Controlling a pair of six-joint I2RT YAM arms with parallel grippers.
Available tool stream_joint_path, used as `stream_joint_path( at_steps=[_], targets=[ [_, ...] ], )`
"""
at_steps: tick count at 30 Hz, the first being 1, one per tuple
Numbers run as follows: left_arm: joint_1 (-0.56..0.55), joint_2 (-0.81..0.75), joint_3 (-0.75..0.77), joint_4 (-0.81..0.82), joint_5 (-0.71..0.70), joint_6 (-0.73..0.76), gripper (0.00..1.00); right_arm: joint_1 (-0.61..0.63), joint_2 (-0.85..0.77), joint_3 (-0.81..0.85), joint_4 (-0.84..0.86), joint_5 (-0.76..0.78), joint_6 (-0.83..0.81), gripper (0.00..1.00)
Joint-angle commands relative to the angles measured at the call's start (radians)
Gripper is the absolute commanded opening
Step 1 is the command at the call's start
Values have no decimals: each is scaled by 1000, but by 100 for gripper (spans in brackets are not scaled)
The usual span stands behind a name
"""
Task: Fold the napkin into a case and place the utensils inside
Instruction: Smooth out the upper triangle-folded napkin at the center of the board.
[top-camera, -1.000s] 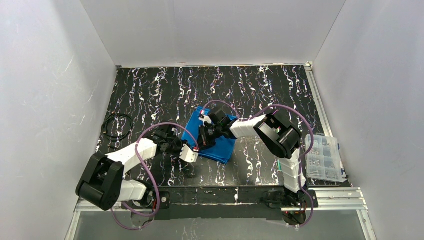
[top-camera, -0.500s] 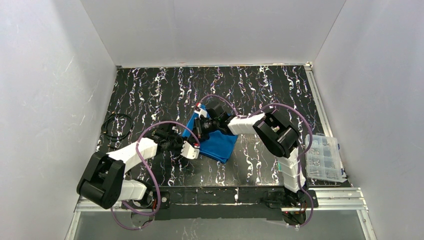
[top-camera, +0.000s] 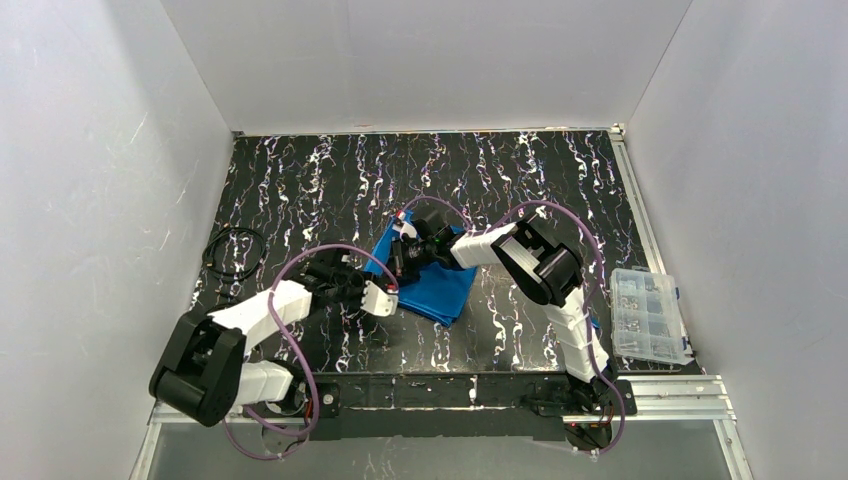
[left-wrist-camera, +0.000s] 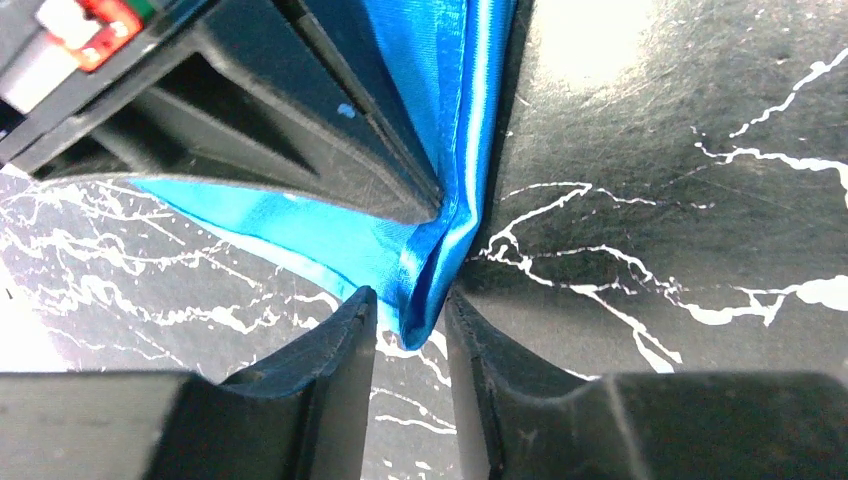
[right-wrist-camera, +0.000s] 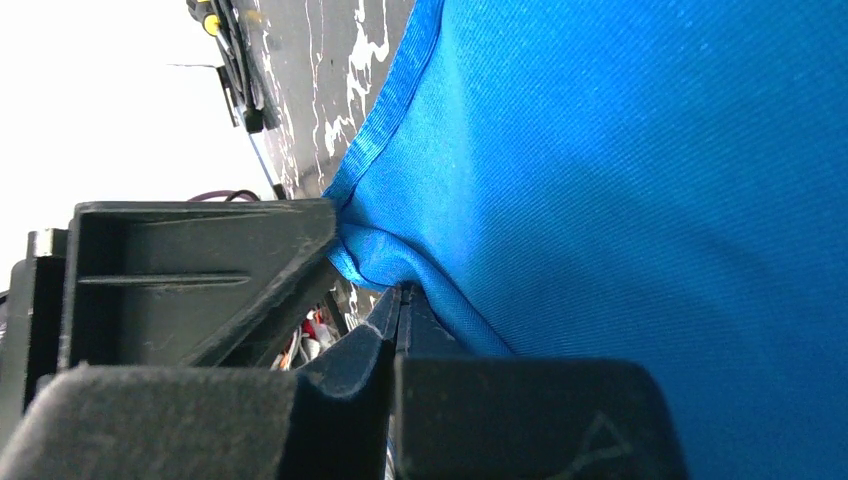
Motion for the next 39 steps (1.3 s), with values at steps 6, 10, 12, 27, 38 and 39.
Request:
stream_joint_path(
  at_steps=[6,10,12,27,38,39],
  targets=[
    [12,-139,150,-326,74,-115,33,1,-17,-14,-4,62,-19,2],
    [13,-103,210,-381,118,-235,33,1,-26,-23,-4,80,-19,1],
    [13,-58,250,-396,143,-308,33,2,-26,-27,-4,84,-18,1],
    [10,111,210,-138,17,-525,14,4,-28,-56,22,75,-2,1],
    [9,122,159,-112,9,-497,14,5,-29,-66,26,72,-1,1],
    [8,118,151,-112,9,-478,14,6,-29,-66,26,72,0,1]
  ],
)
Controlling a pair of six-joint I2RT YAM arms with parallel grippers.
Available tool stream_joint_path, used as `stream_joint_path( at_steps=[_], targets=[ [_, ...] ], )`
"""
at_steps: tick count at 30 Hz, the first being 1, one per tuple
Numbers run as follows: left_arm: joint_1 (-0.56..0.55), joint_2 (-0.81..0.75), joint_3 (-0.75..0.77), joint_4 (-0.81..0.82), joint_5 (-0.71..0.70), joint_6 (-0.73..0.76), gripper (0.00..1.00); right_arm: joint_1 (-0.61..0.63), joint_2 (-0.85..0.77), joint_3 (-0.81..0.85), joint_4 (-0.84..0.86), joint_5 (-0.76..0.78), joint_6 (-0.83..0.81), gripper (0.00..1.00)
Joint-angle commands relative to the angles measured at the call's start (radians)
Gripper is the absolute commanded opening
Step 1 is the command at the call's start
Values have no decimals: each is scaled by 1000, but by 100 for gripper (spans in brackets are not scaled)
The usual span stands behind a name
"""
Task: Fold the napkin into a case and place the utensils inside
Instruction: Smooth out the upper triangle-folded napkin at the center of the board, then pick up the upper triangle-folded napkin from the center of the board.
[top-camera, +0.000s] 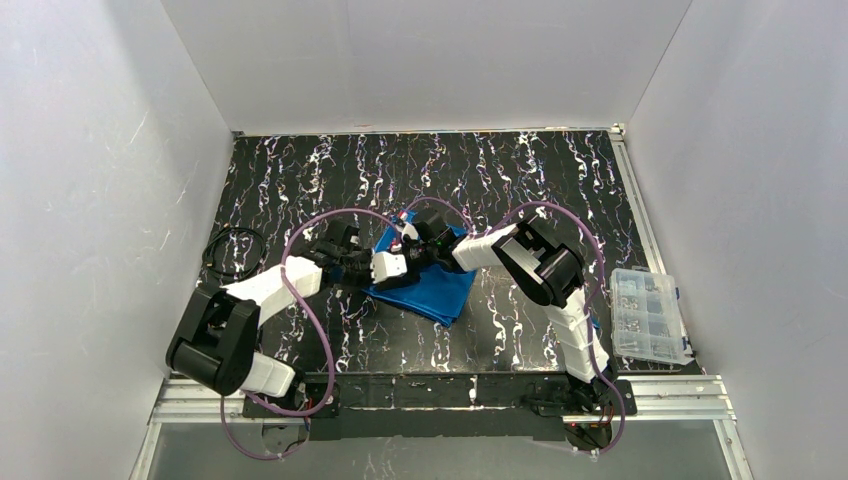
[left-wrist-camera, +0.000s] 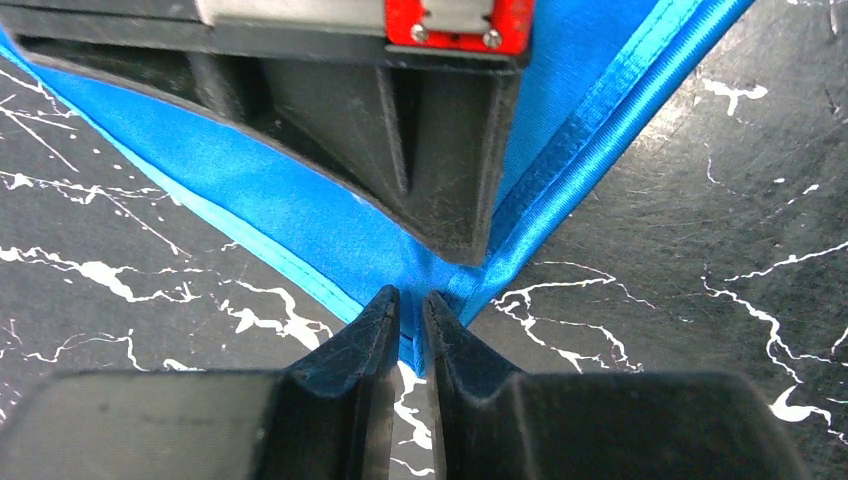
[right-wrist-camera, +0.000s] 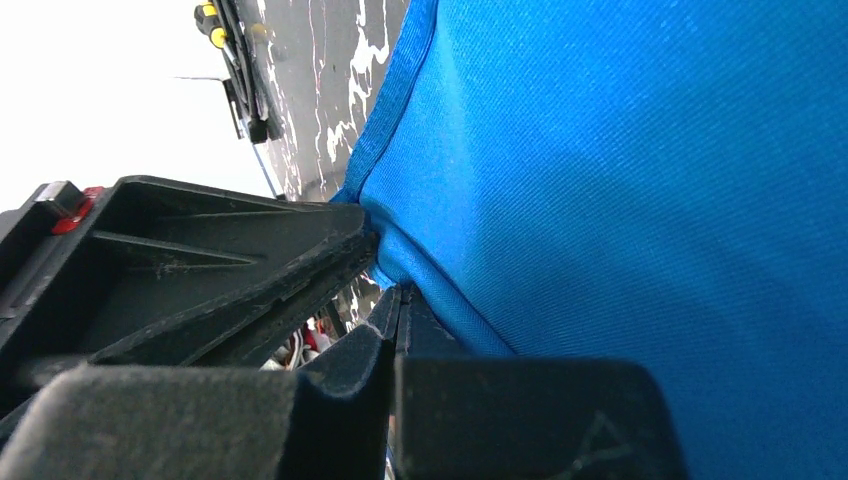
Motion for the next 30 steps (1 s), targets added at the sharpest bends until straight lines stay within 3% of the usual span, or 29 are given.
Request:
stream_joint_path(
  at_steps=[1,7,16,30],
  targets=[
    [3,-19,-44,-2,2,49,14,5,-18,-30,-23,39,-20,1],
    [3,-24,-111,65,-38,148,14,4,-20,-33,-27,38,-21,1],
    [4,11,-92,109,-85,150,13,-10,-37,-38,-23,-11,-41,1],
    [4,-25,-122,90,-78,208,13,-198,-206,-206,-20,-136,-121,16]
  ],
)
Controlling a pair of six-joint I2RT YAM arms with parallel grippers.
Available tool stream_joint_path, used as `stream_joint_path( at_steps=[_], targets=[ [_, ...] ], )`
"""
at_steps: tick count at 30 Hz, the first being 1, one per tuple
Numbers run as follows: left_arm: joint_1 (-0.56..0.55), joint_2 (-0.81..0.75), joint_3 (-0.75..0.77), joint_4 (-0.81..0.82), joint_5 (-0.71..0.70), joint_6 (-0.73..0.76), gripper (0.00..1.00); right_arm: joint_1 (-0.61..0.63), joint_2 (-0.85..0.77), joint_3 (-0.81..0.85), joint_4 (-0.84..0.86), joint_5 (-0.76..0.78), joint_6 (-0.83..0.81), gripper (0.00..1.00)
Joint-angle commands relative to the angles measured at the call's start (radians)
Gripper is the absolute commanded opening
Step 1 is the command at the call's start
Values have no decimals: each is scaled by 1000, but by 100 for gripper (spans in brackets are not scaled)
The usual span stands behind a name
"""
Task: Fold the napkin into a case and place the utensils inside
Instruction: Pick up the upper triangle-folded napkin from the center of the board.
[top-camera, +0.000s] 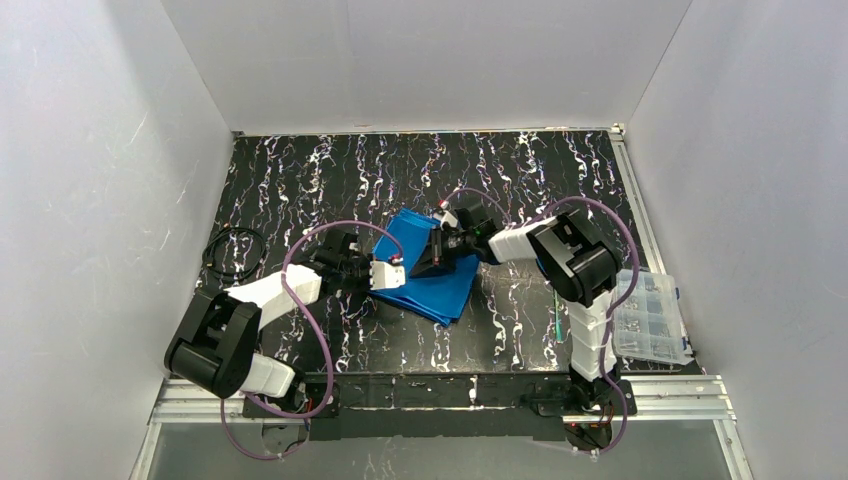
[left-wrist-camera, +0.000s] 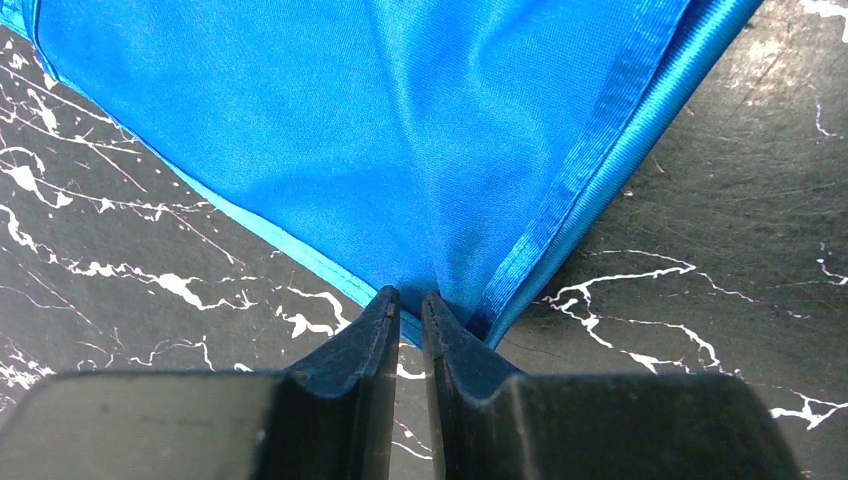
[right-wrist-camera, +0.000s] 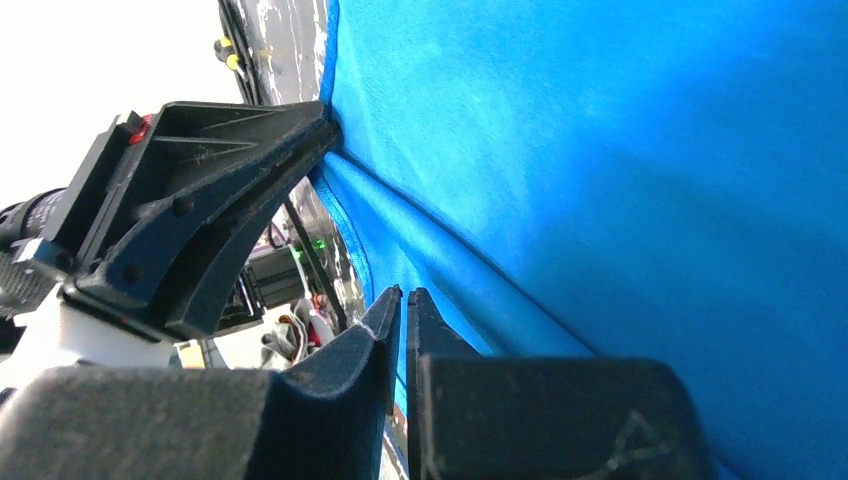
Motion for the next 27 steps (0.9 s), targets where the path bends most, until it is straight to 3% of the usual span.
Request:
stream_joint_path(
  at_steps=[1,9,14,16,18,21,27],
  targets=[
    [4,-18,-39,-47,-19,31,13,-45,-77,-38,-14,-70,-54,16],
    [4,-19,-36,-48,-11,25,13,-190,-161,-143,13,-150,-84,24],
    [4,-20,-1,-64,-9,-20,14,-244,-212,-185,20,-116,-106,40],
    [4,-26,39,-101,-5,-59,15,-229,-276,-157,-70,-52,-182,49],
    [3,-30,88,-139,5,-104,17,-185,-355,-80,-263,64,-328,57],
    [6,-45,155,-202,25,-184,19,-114,-442,-2,-478,236,-479,63],
    [34,-68,309,-325,66,-369,25,43,-680,-161,-512,535,-584,75]
  ],
)
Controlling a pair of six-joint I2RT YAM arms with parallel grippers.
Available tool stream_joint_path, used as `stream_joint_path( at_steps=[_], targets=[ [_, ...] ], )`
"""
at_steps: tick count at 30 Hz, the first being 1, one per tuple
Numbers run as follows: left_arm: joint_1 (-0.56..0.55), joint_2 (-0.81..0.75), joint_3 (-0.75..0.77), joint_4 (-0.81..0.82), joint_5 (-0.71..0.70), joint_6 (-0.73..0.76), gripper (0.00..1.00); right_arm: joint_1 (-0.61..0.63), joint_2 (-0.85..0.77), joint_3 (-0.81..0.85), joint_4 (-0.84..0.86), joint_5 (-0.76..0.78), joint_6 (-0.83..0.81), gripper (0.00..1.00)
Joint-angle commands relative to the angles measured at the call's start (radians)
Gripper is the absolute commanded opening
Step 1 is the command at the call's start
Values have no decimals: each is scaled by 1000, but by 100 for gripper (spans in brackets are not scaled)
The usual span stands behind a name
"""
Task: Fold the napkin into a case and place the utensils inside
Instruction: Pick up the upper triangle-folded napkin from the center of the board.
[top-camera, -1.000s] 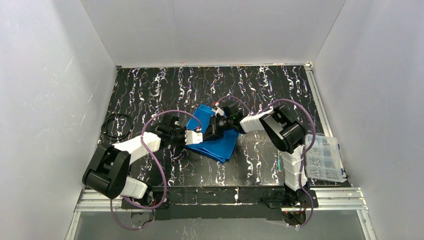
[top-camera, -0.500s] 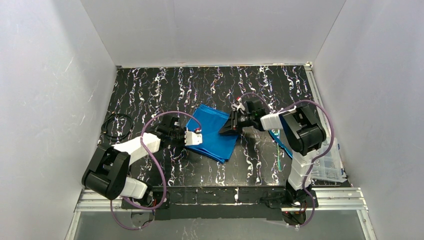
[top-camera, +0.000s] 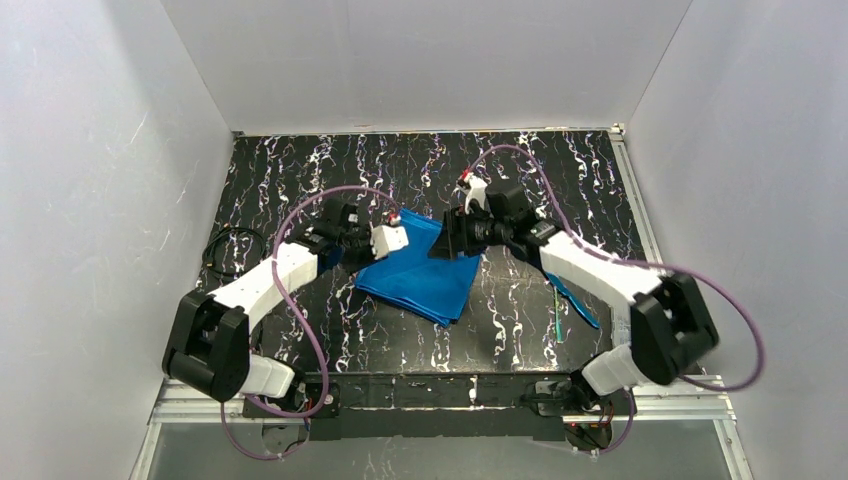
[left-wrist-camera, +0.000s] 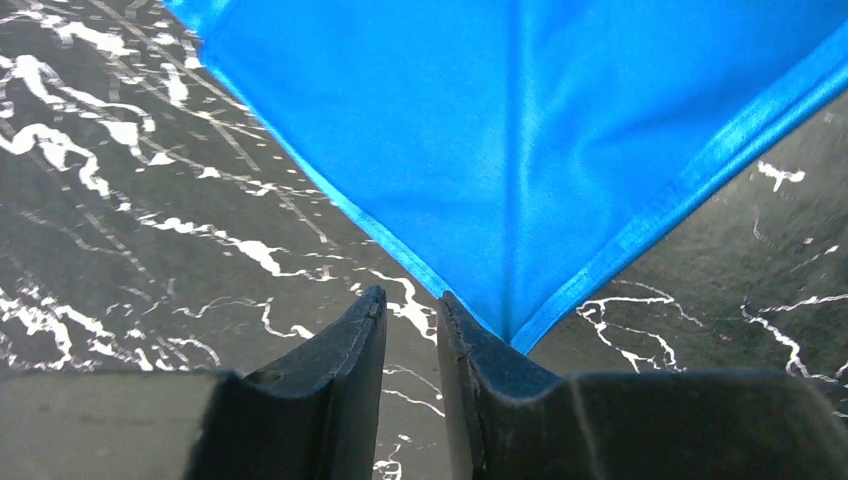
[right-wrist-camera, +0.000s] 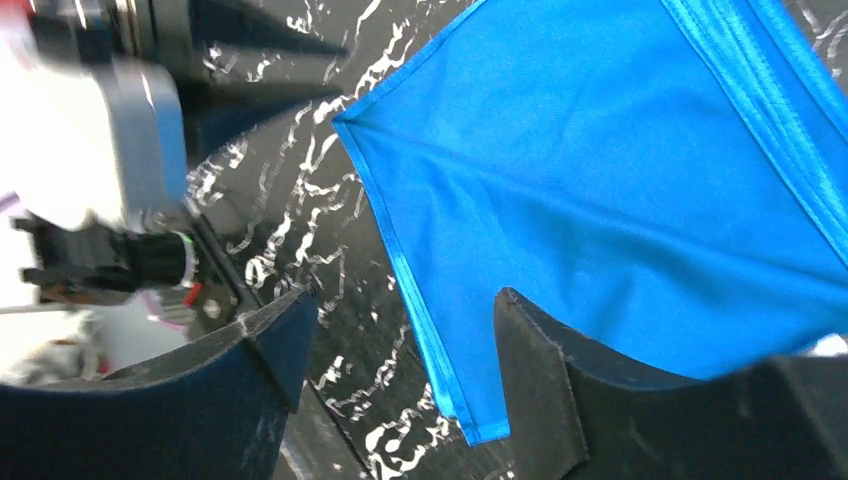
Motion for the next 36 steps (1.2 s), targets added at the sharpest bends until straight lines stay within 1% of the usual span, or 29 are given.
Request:
stream_joint_path(
  at_steps=[1,5,6,8,10,12,15,17,21,25,27,30,32,36],
  targets=[
    [43,-55,115,-136,67,-176,25,131,-145,-116,-118,313,-164,76],
    [128,-68,209,-167,128,-254,30,344,-202,-185,-120,610,-265,81],
    [154,-65,237,-185,149,-263,32,381,-216,-204,-101,656,-291,82],
    [196,-52,290,-232,193,-270,33,445,-240,-248,-55,722,-343,88],
    [228,-42,325,-278,235,-261,33,485,-250,-280,-20,749,-386,95],
    [247,-47,333,-309,269,-233,32,504,-238,-292,-4,752,-413,98],
    [253,-85,285,-307,307,-163,32,534,-182,-280,4,760,-440,98],
    [254,-108,243,-296,321,-108,32,554,-148,-269,11,765,-465,97],
    [253,-130,176,-322,347,70,32,595,-101,-265,43,764,-480,94],
    [253,-132,121,-374,386,265,31,601,-65,-271,51,728,-469,90],
    [253,-135,94,-379,404,331,31,600,-46,-270,50,720,-467,88],
    [238,-130,57,-383,404,426,31,599,-13,-263,44,709,-465,81],
    [221,-124,33,-382,384,477,31,598,4,-263,41,707,-463,75],
    [188,-119,-5,-359,364,540,31,591,15,-263,22,709,-452,65]
  ],
)
